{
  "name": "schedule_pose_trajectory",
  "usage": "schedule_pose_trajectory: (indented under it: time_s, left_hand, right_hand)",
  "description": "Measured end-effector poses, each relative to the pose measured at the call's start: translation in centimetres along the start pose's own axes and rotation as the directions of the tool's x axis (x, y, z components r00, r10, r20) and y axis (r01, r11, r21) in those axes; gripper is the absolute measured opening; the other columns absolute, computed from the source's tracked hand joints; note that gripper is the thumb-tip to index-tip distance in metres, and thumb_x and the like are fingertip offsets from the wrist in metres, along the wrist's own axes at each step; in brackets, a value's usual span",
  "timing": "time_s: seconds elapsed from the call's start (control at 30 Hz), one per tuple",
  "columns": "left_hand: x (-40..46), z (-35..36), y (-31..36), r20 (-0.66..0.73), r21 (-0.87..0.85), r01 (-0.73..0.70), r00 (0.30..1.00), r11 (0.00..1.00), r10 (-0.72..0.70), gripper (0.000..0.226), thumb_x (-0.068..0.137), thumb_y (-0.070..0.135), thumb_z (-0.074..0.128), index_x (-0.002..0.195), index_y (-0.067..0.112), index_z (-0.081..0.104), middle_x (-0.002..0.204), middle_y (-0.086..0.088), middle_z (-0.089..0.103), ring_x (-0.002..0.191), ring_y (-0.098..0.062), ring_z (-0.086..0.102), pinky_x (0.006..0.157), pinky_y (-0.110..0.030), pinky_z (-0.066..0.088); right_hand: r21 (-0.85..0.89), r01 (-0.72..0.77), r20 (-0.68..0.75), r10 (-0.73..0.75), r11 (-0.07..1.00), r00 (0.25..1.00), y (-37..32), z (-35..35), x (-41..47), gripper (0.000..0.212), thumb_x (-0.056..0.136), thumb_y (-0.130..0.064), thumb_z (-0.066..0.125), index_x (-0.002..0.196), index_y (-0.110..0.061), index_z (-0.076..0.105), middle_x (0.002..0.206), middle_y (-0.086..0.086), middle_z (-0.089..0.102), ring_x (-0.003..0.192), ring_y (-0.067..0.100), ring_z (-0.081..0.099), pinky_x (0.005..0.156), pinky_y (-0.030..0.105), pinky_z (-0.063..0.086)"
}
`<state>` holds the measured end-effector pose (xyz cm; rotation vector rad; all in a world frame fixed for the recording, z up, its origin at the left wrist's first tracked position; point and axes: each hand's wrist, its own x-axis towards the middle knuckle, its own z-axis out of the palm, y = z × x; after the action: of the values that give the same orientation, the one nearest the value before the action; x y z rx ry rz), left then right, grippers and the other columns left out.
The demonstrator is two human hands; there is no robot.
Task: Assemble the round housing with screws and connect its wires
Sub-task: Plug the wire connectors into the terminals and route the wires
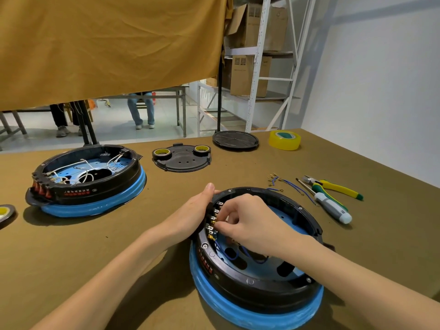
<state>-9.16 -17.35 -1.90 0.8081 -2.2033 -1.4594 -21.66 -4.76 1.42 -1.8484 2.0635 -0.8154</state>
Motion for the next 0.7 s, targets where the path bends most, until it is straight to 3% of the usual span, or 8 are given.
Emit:
schedule_pose_trajectory:
  time_s: [0.07,0.2,0.27,0.4,0.47,0.57,0.7]
  left_hand:
    - [-0.13,-0.21,0.12,0.028,0.014,-0.012,1.000,1.000,0.011,0.051,0.107,0.059,0.019,0.099,0.064,0.068,0.095,0.041,0.070,0.094,0.024,0.061,0.076,0.000,0.039]
    - [-0.40,-0.05,-0.27,-0.014,-0.018,-0.052,0.999,0.998,0.052,0.044,0.113,0.039,0.023,0.116,0.045,0.066,0.105,0.031,0.073,0.100,0.012,0.066,0.077,-0.001,0.044]
    - [-0.51,0.15,-0.42,-0.021,-0.038,-0.067,0.998,0.997,0.066,0.042,0.114,0.035,0.025,0.118,0.041,0.066,0.107,0.025,0.074,0.102,0.007,0.067,0.082,-0.006,0.046]
    - [-0.51,0.25,-0.20,-0.018,-0.021,-0.090,0.996,0.996,0.090,0.040,0.113,0.034,0.025,0.112,0.045,0.063,0.100,0.040,0.068,0.096,0.020,0.061,0.073,0.004,0.039]
    - [-0.49,0.12,-0.40,0.017,-0.027,-0.084,0.996,0.996,0.085,0.038,0.113,0.035,0.026,0.119,0.042,0.063,0.107,0.032,0.071,0.101,0.013,0.064,0.085,-0.005,0.043]
    - [-0.27,-0.09,-0.45,0.062,-0.048,-0.085,0.994,0.995,0.088,0.033,0.112,0.032,0.034,0.130,0.037,0.062,0.119,0.012,0.074,0.113,-0.005,0.068,0.105,-0.032,0.047]
    - [-0.03,-0.43,-0.28,0.094,-0.085,-0.069,0.993,0.994,0.077,0.027,0.102,0.034,0.053,0.126,0.037,0.065,0.118,0.003,0.075,0.111,-0.016,0.071,0.102,-0.040,0.052]
  right_hand:
    - [0.026,-0.007,-0.008,0.007,1.000,1.000,0.07,0.06,-0.27,0.011,0.094,-0.032,0.072,0.088,-0.024,0.076,0.065,-0.006,0.071,0.061,0.003,0.066,0.067,0.024,0.058]
    - [0.030,-0.011,-0.003,0.011,0.999,1.000,-0.10,-0.11,0.06,0.014,0.094,-0.025,0.072,0.083,-0.018,0.078,0.068,-0.003,0.074,0.066,0.008,0.071,0.072,0.028,0.060]
    - [0.066,-0.021,0.020,0.019,0.998,1.000,-0.19,-0.03,0.08,0.015,0.095,-0.022,0.071,0.081,-0.017,0.077,0.066,-0.002,0.074,0.063,0.006,0.071,0.068,0.022,0.058]
    - [0.031,-0.003,-0.022,0.004,1.000,1.000,-0.27,0.24,-0.15,0.014,0.094,-0.024,0.071,0.084,-0.016,0.078,0.070,-0.002,0.074,0.066,0.009,0.069,0.071,0.033,0.060]
    - [0.043,0.000,-0.024,0.001,0.999,1.000,-0.27,0.22,-0.05,0.013,0.094,-0.023,0.071,0.085,-0.016,0.079,0.070,-0.003,0.073,0.065,0.008,0.068,0.069,0.030,0.059]
    - [0.015,0.000,-0.044,0.000,1.000,0.999,-0.30,0.34,-0.06,0.012,0.094,-0.023,0.071,0.088,-0.017,0.080,0.072,-0.004,0.073,0.065,0.006,0.066,0.067,0.024,0.057]
    - [0.052,0.000,-0.020,0.001,0.999,1.000,-0.21,0.02,-0.19,0.013,0.094,-0.021,0.070,0.091,-0.015,0.081,0.070,-0.004,0.074,0.061,0.002,0.065,0.064,0.017,0.054]
